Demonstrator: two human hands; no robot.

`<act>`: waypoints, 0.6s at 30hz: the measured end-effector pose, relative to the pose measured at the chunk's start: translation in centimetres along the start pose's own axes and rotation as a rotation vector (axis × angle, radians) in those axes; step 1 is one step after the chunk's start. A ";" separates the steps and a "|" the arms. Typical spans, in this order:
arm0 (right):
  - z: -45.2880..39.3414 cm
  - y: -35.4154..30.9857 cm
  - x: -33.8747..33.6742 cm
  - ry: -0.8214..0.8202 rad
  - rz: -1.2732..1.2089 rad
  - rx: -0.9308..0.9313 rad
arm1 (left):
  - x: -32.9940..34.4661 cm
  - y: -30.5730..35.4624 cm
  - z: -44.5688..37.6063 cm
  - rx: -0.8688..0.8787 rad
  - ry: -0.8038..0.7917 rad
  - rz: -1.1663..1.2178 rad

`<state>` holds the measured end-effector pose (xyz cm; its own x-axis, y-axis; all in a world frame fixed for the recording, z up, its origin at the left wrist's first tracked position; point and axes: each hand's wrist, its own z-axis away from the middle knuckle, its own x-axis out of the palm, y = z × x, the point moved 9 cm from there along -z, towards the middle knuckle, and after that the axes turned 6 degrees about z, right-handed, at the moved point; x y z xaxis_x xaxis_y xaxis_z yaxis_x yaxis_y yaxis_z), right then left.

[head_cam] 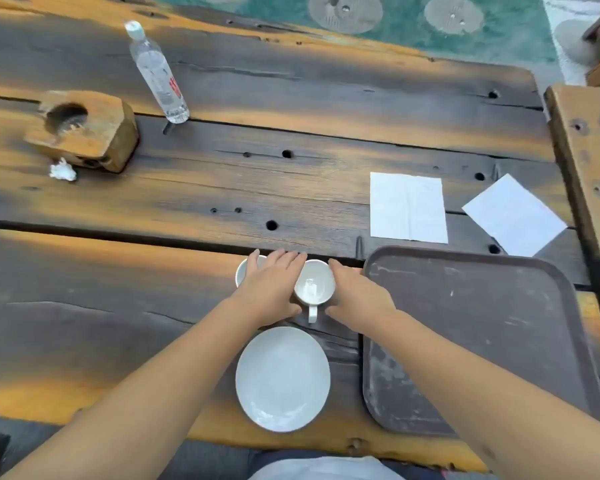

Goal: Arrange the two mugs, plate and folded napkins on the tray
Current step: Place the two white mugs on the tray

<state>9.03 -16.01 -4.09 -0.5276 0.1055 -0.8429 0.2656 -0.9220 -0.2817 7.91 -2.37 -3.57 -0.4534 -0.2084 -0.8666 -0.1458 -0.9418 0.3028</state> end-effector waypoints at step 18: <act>-1.1 0.4 -0.1 0.059 -0.084 0.016 | -0.8 0.4 -1.5 0.109 0.106 0.100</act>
<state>10.06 -16.00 -4.60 -0.4990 0.2038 -0.8423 0.2095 -0.9148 -0.3454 9.55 -2.97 -3.41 -0.3761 -0.3321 -0.8651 -0.2017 -0.8818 0.4262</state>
